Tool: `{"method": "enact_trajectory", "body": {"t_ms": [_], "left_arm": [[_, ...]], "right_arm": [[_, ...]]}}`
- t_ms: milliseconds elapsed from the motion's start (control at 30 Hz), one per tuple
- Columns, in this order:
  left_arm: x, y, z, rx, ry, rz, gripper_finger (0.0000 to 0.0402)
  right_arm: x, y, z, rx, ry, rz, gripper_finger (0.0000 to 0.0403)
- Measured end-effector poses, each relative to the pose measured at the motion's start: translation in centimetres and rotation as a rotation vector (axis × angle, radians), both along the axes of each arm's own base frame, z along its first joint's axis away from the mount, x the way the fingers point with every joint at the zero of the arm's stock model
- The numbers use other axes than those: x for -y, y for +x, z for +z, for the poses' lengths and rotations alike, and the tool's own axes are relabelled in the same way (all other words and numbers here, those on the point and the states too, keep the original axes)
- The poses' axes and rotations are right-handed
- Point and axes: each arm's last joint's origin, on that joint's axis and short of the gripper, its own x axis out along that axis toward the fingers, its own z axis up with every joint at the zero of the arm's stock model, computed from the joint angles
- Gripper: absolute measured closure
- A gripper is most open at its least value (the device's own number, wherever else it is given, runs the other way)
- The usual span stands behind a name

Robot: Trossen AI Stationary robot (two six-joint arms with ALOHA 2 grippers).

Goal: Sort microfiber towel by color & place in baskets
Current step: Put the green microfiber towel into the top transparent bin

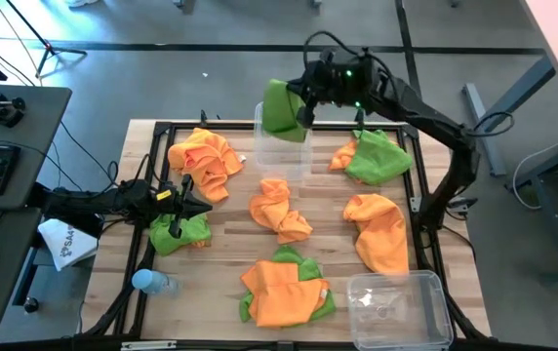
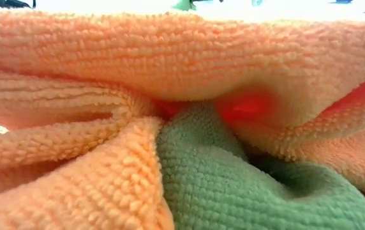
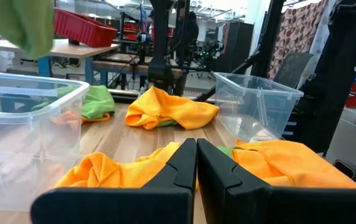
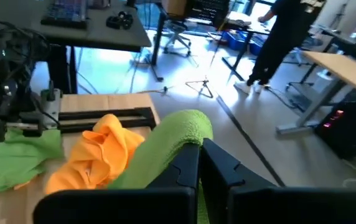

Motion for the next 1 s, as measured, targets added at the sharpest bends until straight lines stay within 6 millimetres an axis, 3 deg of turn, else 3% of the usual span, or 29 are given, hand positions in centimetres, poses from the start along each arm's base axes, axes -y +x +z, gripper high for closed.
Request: {"method": "enact_trajectory", "body": {"t_ms": [267, 467, 800, 1000], "left_arm": [[0.0, 0.0, 0.0, 0.000, 0.000, 0.000, 0.0402], [0.0, 0.0, 0.0, 0.000, 0.000, 0.000, 0.0402], [0.0, 0.0, 0.0, 0.000, 0.000, 0.000, 0.0401], [0.0, 0.0, 0.0, 0.000, 0.000, 0.000, 0.0401]], "right_arm": [[4.4, 1.0, -4.3, -0.180, 0.081, -0.023, 0.0403], [6.5, 1.1, -7.4, -0.342, 0.153, -0.042, 0.0403], [8.3, 4.7, -14.3, -0.511, 0.251, 0.046, 0.0403], [8.4, 5.6, -16.9, -0.609, 0.279, 0.075, 0.0403]]}}
